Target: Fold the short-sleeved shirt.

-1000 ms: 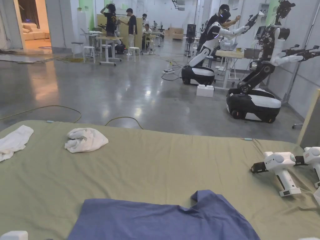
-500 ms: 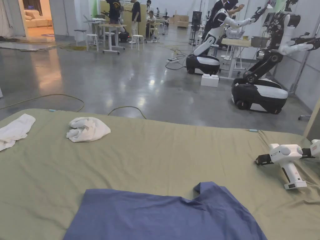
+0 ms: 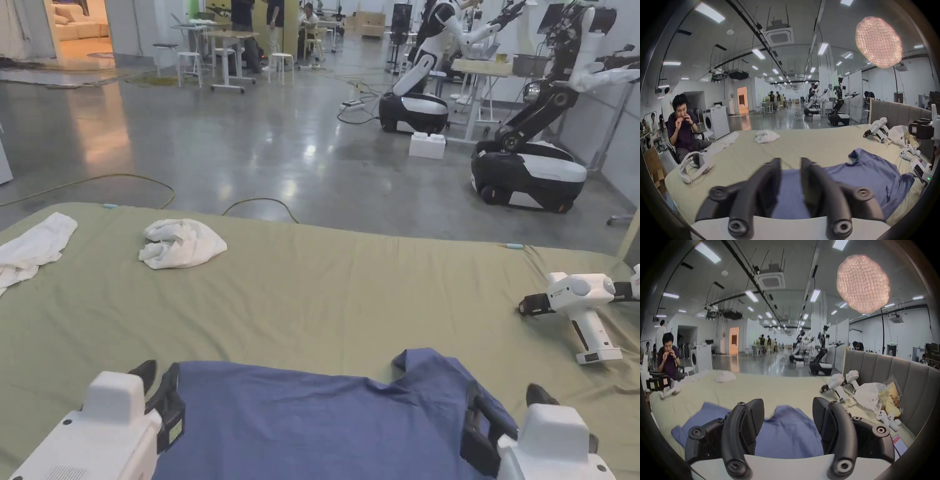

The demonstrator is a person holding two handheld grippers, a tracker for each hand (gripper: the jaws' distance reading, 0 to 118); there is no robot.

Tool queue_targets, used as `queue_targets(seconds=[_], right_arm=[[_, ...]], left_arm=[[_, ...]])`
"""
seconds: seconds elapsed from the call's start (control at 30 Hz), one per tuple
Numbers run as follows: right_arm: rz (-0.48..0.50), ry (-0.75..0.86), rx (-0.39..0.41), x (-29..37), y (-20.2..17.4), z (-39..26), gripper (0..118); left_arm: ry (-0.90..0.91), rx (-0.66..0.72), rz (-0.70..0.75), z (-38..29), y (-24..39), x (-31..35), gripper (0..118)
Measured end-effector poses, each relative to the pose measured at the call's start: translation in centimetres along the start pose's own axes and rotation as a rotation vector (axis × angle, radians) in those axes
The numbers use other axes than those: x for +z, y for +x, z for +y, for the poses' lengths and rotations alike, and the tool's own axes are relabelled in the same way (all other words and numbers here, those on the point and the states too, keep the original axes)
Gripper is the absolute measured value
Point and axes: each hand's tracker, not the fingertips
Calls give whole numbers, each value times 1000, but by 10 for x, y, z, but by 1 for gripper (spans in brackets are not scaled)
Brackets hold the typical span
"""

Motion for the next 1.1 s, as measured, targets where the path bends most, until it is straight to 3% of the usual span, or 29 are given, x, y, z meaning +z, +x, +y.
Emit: queue_targets(seconds=[0.03, 0.1, 0.2, 0.33, 0.47, 0.7, 0.73, 0.8, 0.87, 0.93, 1.1], right_arm=[[-4, 26, 1, -1, -7, 4, 42], [4, 51, -10, -5, -15, 8, 14], [2, 56, -21, -8, -21, 12, 3], [3, 35, -35, -19, -23, 11, 2], [22, -6, -65, -32, -19, 2, 2], [14, -96, -40, -59, -11, -19, 1], [13, -107, -39, -63, -10, -22, 1], [8, -131, -26, -70, -8, -29, 1], [-1, -154, -13, -75, -5, -35, 1], [-7, -179, -2, -79, -2, -42, 1], [-28, -233, 10, -85, 8, -56, 1]], left_arm=[[15, -2, 3, 5, 8, -1, 0], [42, 13, 8, 9, 13, -2, 0], [38, 55, -35, 12, 13, -6, 0], [0, 34, -11, 8, 3, -25, 0], [-197, 203, -71, 0, -41, -79, 0], [-469, 149, -81, -26, -88, -213, 0], [-495, 169, -95, -31, -93, -229, 4], [-579, 183, -89, -39, -100, -263, 25], [-626, 193, -83, -50, -104, -290, 62], [-657, 204, -90, -59, -106, -314, 85], [-782, 235, -74, -87, -108, -348, 90]])
